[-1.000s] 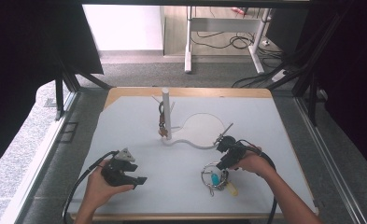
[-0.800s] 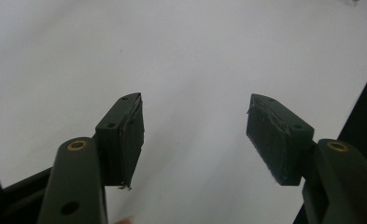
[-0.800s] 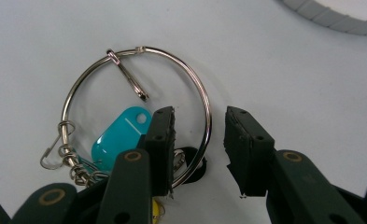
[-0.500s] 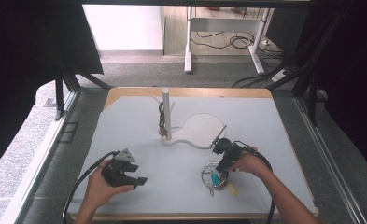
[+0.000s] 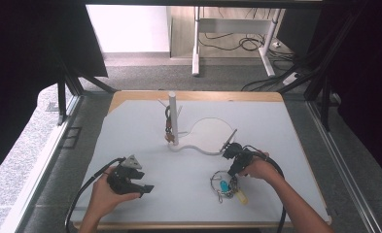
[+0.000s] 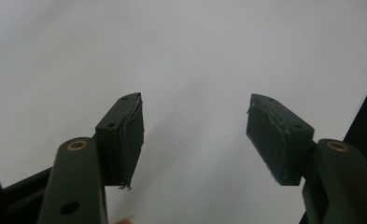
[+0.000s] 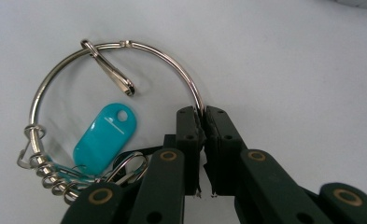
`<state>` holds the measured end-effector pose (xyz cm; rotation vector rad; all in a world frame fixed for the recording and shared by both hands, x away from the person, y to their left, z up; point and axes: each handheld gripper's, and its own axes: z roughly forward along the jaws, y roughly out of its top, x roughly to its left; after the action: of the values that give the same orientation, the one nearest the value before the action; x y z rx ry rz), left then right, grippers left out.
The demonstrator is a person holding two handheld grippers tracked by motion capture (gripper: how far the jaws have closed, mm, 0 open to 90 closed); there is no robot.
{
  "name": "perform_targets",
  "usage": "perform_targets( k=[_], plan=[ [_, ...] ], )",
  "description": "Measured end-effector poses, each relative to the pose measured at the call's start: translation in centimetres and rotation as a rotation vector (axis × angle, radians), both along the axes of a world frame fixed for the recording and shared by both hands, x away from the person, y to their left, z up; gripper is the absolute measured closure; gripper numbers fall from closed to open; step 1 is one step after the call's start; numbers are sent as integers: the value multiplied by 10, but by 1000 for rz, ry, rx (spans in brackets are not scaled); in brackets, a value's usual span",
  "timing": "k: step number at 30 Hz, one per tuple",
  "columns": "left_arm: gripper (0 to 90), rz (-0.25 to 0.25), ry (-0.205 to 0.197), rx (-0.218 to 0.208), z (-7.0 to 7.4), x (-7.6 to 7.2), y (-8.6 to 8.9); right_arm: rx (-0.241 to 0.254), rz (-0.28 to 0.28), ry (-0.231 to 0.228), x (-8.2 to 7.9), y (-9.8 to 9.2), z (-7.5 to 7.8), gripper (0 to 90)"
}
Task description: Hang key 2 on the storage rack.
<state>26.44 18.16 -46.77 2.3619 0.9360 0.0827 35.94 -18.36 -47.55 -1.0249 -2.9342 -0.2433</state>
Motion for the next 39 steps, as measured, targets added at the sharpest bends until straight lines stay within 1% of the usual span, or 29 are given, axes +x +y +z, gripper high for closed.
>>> perform_targets(
  k=[3, 6, 12, 13, 14, 15, 18, 25, 27, 31, 32, 35, 38, 39],
  plan=[
    [373, 1, -2, 2, 0, 0, 0, 7, 7, 3, -1, 1, 3, 841],
    [372, 2, -2, 2, 0, 0, 0, 4, 14, 6, -2, 2, 6, 843],
    [372, -4, -2, 8, 1, 0, 1, 25, 24, 22, -4, 1, 16, 843],
    [372, -1, 0, 7, 1, 0, 1, 35, 22, 26, -5, 1, 18, 844],
    [372, 3, -1, 2, 0, 0, 0, 36, 32, 29, -5, 1, 20, 843],
    [372, 4, 0, 1, 0, 0, 0, 40, 29, 28, -6, 1, 22, 843],
    [372, -7, 1, 11, 1, 0, 1, 51, 43, 25, -9, 1, 29, 843],
    [371, -4, -1, 7, 2, -1, 2, 70, 62, 30, -15, -1, 39, 841],
    [370, -3, -1, 7, 2, -1, 2, 78, 52, 38, -18, -1, 43, 839],
    [369, 0, -3, 4, 1, 0, 2, 95, 66, 39, -24, -2, 50, 827],
    [369, 0, -3, 5, 1, 0, 2, 97, 73, 33, -26, -2, 50, 823],
    [369, -1, -1, 4, 1, -1, 1, 80, 55, 31, -25, -4, 46, 823],
    [369, -5, 0, 8, 1, -1, 1, 65, 40, 42, -20, -7, 35, 808],
    [369, -7, 1, 9, 1, -1, 1, 58, 27, 52, -18, -7, 29, 797]
  ],
)
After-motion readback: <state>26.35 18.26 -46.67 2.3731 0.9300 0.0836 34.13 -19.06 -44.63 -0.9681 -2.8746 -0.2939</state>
